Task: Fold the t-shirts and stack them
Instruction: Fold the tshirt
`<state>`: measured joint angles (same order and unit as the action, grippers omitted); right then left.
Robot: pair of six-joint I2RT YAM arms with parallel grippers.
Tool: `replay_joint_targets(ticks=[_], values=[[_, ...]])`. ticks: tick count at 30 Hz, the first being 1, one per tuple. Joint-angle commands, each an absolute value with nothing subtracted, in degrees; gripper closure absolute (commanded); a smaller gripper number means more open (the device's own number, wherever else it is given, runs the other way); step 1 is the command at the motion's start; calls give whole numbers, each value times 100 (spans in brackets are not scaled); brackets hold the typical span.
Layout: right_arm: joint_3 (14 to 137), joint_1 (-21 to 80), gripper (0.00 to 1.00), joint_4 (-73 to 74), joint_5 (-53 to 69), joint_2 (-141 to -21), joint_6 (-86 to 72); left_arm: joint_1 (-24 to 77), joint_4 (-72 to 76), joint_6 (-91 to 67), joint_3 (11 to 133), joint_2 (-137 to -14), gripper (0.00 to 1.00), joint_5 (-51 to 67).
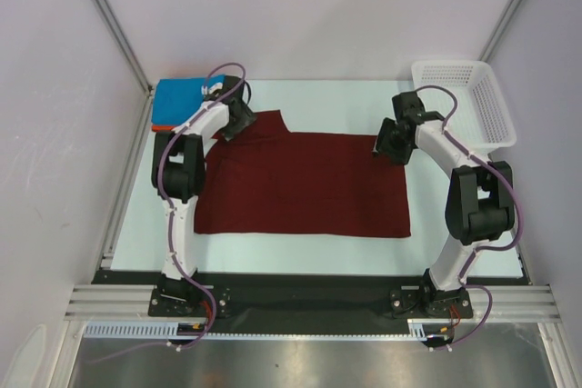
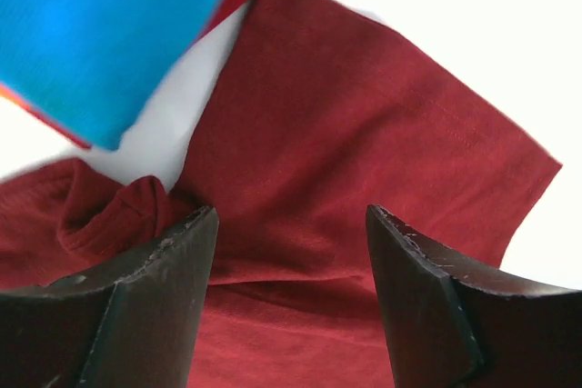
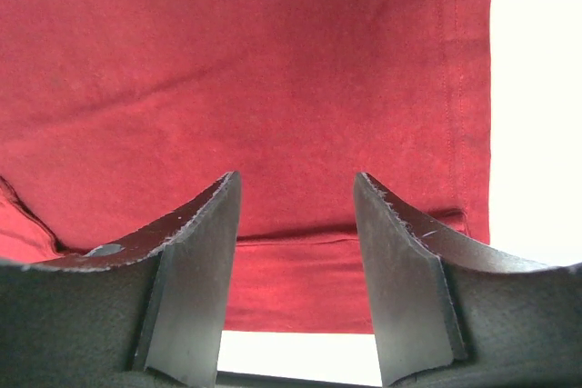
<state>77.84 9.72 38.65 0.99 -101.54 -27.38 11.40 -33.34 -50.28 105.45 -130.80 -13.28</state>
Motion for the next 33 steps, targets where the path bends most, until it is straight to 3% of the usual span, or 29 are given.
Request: replay_joint_targets(ticks=[1,8,12,17,25,33], values=[[7743,1037,42,3858,114,-9870,-2768,1160,-3138,-3869,11021,-12727,28,-1406],[7673,1063,42,3911,53,-9809,-2760,862,-1996,-2796,10889,-12445,40,-838],[7646,1081,42,3893,35,-9817,-2812,765,-2265,-2409,11573,-12980,49,-650],[7673,1116,42,3885,18,-9853,-2839,738,-2917,-1786,12566,-13727,48,-756],[7611,1142,42,3858,9,-9914,-2830,703,-3216,-1521,12735,-14088,60,-369],[7567,1143,42,3779,70,-9984,-2839,633,-3979,-2003,13639,-14572,58,-747]])
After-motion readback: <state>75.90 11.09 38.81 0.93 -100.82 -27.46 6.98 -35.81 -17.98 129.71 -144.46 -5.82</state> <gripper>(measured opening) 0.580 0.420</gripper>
